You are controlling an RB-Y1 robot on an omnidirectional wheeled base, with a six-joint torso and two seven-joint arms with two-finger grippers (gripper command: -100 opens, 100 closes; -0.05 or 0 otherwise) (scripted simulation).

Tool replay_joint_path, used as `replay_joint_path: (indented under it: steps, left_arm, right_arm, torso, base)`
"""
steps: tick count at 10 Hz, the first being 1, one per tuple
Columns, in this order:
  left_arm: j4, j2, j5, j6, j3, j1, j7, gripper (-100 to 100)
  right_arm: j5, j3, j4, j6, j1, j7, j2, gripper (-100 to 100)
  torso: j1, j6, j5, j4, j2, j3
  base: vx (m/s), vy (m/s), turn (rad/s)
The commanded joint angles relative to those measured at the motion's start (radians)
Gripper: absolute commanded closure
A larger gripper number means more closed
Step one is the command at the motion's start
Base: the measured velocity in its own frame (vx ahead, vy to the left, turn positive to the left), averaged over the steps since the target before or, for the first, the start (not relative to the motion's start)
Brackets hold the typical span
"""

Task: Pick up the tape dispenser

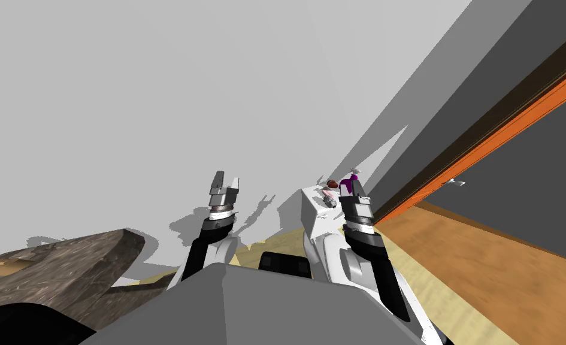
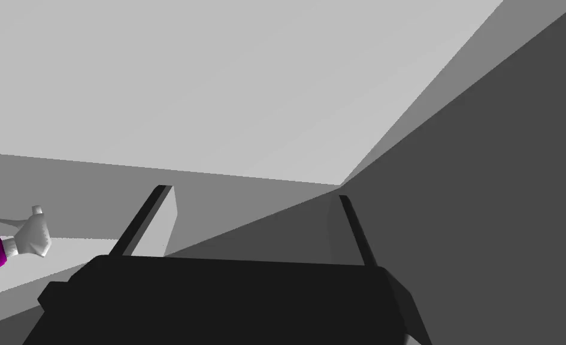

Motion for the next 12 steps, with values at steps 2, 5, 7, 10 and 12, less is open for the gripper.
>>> replay_joint_path:
  steps: [2, 5, 7, 10, 12]
  left_arm:
    - [0.0, 0.0, 0.0, 0.0, 0.0, 0.0, 0.0, 0]
    - [0.0, 0.0, 0.0, 0.0, 0.0, 0.0, 0.0, 0]
    - [0.0, 0.0, 0.0, 0.0, 0.0, 0.0, 0.0, 0]
    - [0.0, 0.0, 0.0, 0.0, 0.0, 0.0, 0.0, 0]
    - [0.0, 0.0, 0.0, 0.0, 0.0, 0.0, 0.0, 0]
  right_arm:
    - [0.019, -0.012, 0.019, 0.012, 0.007, -0.002, -0.05, -100]
    - [0.064, -0.038, 0.061, 0.038, 0.024, -0.003, -0.135, -100]
    - [0.106, -0.06, 0.099, 0.06, 0.039, -0.002, -0.198, -100]
    - [0.18, -0.099, 0.167, 0.095, 0.061, 0.009, -0.296, -100]
    - [0.207, -0.113, 0.192, 0.107, 0.068, 0.015, -0.35, -100]
  torso:
    - [0.0, 0.0, 0.0, 0.0, 0.001, 0.0]
    - [0.003, 0.0, 0.001, 0.001, 0.003, 0.001]
    - [0.004, 0.0, 0.001, 0.001, 0.003, 0.002]
    - [0.005, 0.0, 0.001, 0.001, 0.004, 0.002]
    - [0.003, 0.0, 0.001, 0.001, 0.003, 0.002]
  base:
    - [-0.019, 0.019, -0.026]
    - [-0.039, 0.051, -0.038]
    - [-0.05, 0.071, -0.047]
    - [-0.054, 0.077, -0.047]
    - [-0.031, 0.046, -0.018]
